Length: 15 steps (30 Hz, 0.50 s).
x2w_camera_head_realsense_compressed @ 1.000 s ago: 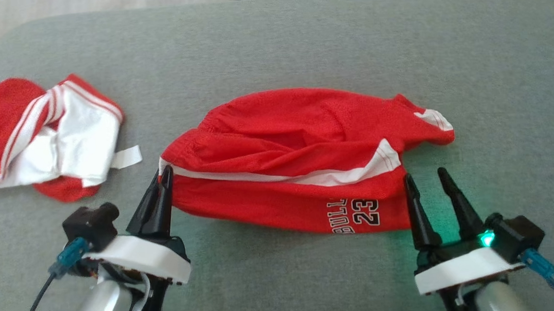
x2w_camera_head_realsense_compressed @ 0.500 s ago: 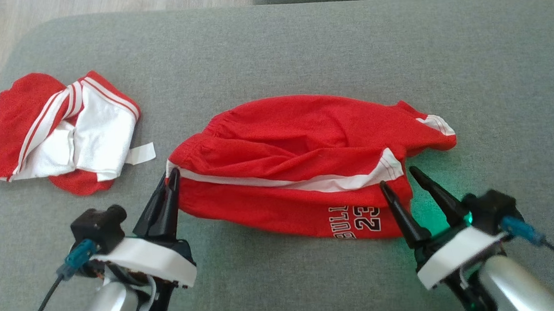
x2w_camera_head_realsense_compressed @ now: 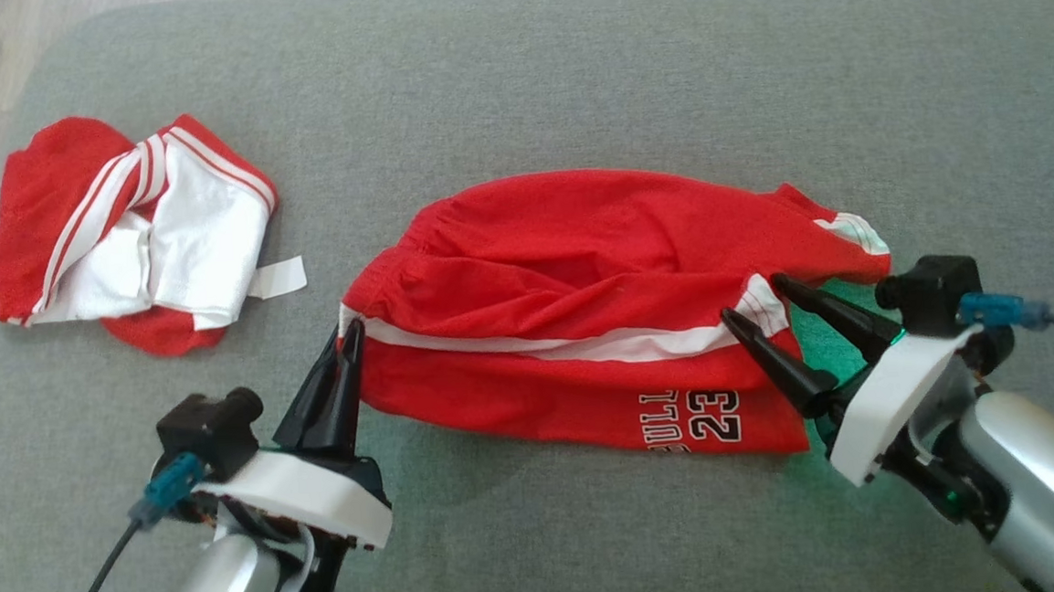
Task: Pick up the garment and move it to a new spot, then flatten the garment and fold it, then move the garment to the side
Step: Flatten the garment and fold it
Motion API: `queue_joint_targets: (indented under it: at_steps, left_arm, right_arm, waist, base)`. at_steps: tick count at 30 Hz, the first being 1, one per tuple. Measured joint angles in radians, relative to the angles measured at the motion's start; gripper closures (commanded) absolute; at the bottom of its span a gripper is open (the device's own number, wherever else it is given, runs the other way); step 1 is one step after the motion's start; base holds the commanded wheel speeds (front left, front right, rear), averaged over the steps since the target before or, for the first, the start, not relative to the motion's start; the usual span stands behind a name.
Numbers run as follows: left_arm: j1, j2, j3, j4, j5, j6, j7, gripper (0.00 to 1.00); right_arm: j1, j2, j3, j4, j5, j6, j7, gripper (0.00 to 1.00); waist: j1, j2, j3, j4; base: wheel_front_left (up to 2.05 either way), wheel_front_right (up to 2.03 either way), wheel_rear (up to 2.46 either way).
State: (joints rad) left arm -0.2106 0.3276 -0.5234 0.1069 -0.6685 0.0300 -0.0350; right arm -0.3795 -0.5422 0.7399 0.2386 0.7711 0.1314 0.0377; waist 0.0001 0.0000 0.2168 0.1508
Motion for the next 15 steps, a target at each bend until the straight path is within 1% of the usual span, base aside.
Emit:
queue_joint_targets:
  at_steps: [1,2,3,4,5,6,11,13,15]
  left_arm:
    - [-0.002,-0.002,-0.001,0.0,0.0,-0.003,0.0,1.0]
    - [-0.003,-0.003,-0.002,0.0,0.0,-0.004,0.0,1.0]
    - [-0.006,-0.004,-0.004,0.001,0.0,-0.004,0.0,1.0]
    - [-0.009,-0.005,-0.004,0.001,-0.001,-0.004,0.0,1.0]
    - [-0.011,-0.006,-0.004,0.001,-0.001,-0.004,0.0,1.0]
    - [-0.012,-0.007,-0.005,0.002,-0.001,-0.004,0.0,1.0]
    - [-0.012,-0.009,-0.007,0.005,-0.001,-0.004,0.0,1.0]
    - [-0.012,-0.009,-0.007,0.005,-0.001,-0.006,-0.002,1.0]
    - [-0.014,-0.008,-0.007,0.0,-0.012,-0.02,-0.002,1.0]
  right_arm:
    - [-0.004,-0.008,0.007,-0.006,0.012,0.0,0.004,0.0]
    - [-0.006,-0.014,0.01,-0.012,0.023,0.0,0.004,0.05]
    - [-0.007,-0.02,0.018,-0.017,0.035,0.0,0.004,0.27]
    - [-0.009,-0.025,0.025,-0.021,0.045,0.0,0.004,0.58]
    - [-0.01,-0.03,0.03,-0.023,0.053,0.0,0.007,0.84]
    - [-0.01,-0.035,0.035,-0.025,0.062,0.0,0.012,1.0]
    - [-0.016,-0.047,0.049,-0.038,0.076,0.0,0.012,1.0]
    - [-0.019,-0.053,0.036,-0.05,0.075,0.0,-0.018,1.0]
    - [-0.021,-0.061,-0.008,-0.062,0.074,0.0,-0.067,1.0]
  waist:
    - [0.0,0.0,0.002,0.002]
    - [0.0,0.0,0.003,0.005]
    - [0.0,0.0,0.004,0.006]
    - [0.0,0.0,0.005,0.008]
    - [0.0,0.0,0.006,0.009]
    - [0.0,0.0,0.007,0.011]
    - [0.0,0.0,0.005,0.012]
    - [0.0,0.0,0.002,0.009]
    - [-0.0002,0.0,0.0,0.002]
  base:
    - [0.0,0.0,0.0]
    - [0.0,0.0,0.0]
    - [0.0,0.0,0.0]
    - [0.0,0.0,0.0]
    - [0.0,0.0,0.0]
    - [0.0,0.0,0.0]
    - [0.0,0.0,0.0]
    - [0.0,0.0,0.0]
    - [0.0,0.0,0.0]
